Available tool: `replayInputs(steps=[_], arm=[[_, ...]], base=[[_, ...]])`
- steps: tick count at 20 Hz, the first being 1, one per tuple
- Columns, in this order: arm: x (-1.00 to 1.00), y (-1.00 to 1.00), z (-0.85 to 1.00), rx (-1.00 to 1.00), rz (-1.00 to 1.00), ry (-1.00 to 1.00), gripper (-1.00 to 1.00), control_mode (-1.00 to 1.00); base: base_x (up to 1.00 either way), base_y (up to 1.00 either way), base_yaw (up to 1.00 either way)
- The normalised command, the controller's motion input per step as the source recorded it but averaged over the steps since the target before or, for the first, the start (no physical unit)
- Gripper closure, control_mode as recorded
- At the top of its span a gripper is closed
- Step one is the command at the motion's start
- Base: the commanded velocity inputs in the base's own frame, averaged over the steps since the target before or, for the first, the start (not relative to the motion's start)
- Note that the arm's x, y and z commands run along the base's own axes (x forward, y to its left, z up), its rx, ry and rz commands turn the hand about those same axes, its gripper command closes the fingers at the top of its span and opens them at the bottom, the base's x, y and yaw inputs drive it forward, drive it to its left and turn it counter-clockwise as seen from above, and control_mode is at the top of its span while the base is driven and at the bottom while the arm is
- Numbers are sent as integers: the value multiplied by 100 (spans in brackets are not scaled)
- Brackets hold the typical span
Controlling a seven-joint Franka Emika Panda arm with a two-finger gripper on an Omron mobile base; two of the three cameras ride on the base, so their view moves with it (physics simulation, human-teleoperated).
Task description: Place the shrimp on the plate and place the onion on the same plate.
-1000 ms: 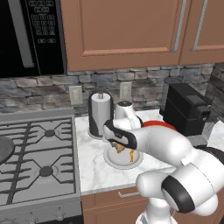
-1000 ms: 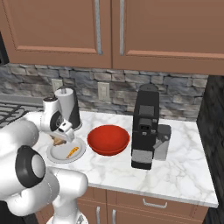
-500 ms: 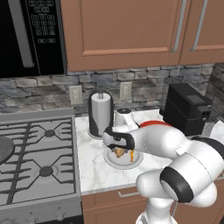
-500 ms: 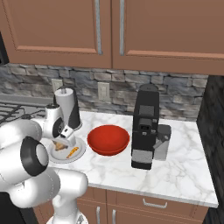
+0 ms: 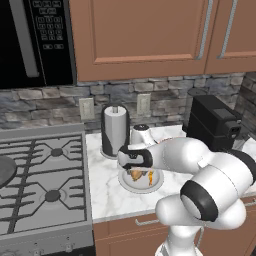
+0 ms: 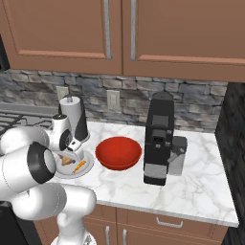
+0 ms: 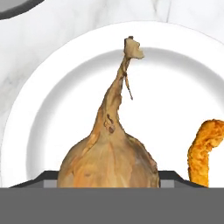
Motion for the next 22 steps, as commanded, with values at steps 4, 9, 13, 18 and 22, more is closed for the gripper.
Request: replayInputs(steps=[4,9,13,18,22], arm=[[0,0,0,0,0,0,-100,-100],[0,0,0,0,0,0,-100,-100],[0,0,2,0,0,0,-100,-100],[0,-2,36,0,1,-1,-100,-100],[-2,-17,65,0,0,0,-100,-100]], base=[[0,0,0],[0,0,0],[0,0,0],[0,0,0],[0,0,0]])
